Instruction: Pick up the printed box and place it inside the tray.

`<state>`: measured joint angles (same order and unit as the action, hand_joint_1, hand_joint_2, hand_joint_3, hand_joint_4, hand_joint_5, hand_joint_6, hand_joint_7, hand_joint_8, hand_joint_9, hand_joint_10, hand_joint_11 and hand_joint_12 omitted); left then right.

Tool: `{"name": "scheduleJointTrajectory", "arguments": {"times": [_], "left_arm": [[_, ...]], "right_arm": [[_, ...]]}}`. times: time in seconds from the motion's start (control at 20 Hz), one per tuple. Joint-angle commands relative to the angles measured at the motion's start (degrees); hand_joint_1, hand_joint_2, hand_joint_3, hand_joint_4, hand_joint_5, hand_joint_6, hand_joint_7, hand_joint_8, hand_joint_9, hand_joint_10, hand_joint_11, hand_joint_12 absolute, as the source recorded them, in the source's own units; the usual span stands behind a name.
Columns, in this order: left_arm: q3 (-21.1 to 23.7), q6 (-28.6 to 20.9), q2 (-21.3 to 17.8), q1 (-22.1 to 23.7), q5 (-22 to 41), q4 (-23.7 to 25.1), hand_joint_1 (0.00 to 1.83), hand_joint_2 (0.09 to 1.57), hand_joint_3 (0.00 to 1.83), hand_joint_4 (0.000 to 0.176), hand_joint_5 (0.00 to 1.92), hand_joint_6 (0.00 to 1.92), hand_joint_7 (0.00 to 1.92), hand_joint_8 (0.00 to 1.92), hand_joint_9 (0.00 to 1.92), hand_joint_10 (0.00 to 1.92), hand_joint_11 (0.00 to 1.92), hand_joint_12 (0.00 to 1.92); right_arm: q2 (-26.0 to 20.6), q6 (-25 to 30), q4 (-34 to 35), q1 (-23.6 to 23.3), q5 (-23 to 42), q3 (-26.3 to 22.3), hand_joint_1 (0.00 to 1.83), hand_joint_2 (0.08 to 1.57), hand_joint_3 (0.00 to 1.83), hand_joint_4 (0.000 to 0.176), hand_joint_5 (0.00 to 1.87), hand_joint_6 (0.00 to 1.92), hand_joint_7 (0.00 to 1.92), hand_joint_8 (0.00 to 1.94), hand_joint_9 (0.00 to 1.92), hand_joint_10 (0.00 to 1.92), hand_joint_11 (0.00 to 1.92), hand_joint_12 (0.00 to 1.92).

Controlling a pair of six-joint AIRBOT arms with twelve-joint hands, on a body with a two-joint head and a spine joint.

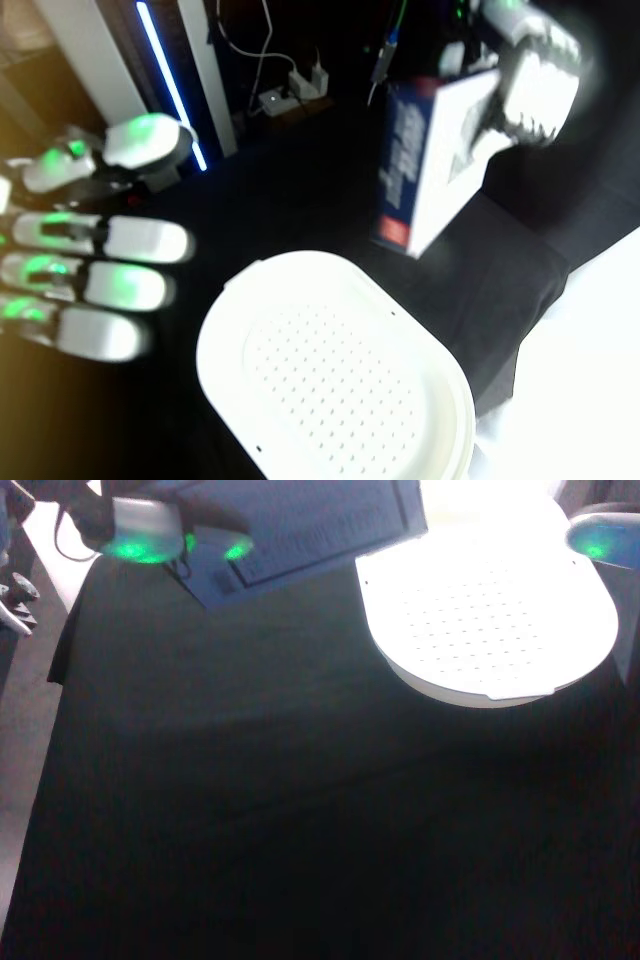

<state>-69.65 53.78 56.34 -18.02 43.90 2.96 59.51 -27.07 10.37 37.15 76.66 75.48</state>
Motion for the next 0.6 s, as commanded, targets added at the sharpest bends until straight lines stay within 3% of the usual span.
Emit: {"name": "scheduleJointTrajectory", "arguments": {"times": [0.0, 0.1, 0.3, 0.55], "left_arm": [[-0.04, -0.16, -0.35, 1.27, 8.37, -1.71, 1.18, 1.05, 0.00, 0.000, 1.12, 0.75, 1.23, 1.13, 1.26, 1.62, 1.17, 1.91], [0.12, -0.16, 0.47, 1.45, 9.55, -1.72, 1.18, 1.06, 0.00, 0.000, 1.11, 0.78, 1.20, 1.08, 1.24, 1.57, 1.16, 1.90], [-0.77, -0.16, 3.27, 1.57, 9.94, -1.71, 1.19, 1.06, 0.00, 0.000, 1.10, 0.79, 1.22, 1.14, 1.26, 1.54, 1.15, 1.85], [-1.39, -0.16, 5.95, 1.56, 10.29, -1.70, 1.19, 1.03, 0.00, 0.000, 1.16, 0.70, 1.25, 1.02, 1.23, 1.44, 1.05, 1.81]], "right_arm": [[0.25, 0.25, -0.48, -1.30, 3.58, 0.53, 0.66, 0.60, 0.00, 0.176, 0.06, 0.01, 0.15, 0.00, 0.07, 0.00, 0.00, 0.43], [2.21, 0.26, -1.70, -3.90, 0.30, 1.92, 0.68, 0.57, 0.00, 0.176, 0.05, 0.01, 0.14, 0.00, 0.08, 0.00, 0.00, 0.56], [4.92, 0.31, -1.91, -5.43, -2.61, 4.08, 0.61, 0.65, 0.01, 0.176, 0.08, 0.00, 0.14, 0.00, 0.08, 0.01, 0.00, 0.54], [7.25, 0.71, -1.92, -6.63, -3.56, 5.17, 0.66, 0.64, 0.00, 0.176, 0.11, 0.02, 0.15, 0.01, 0.10, 0.01, 0.00, 0.77]]}}
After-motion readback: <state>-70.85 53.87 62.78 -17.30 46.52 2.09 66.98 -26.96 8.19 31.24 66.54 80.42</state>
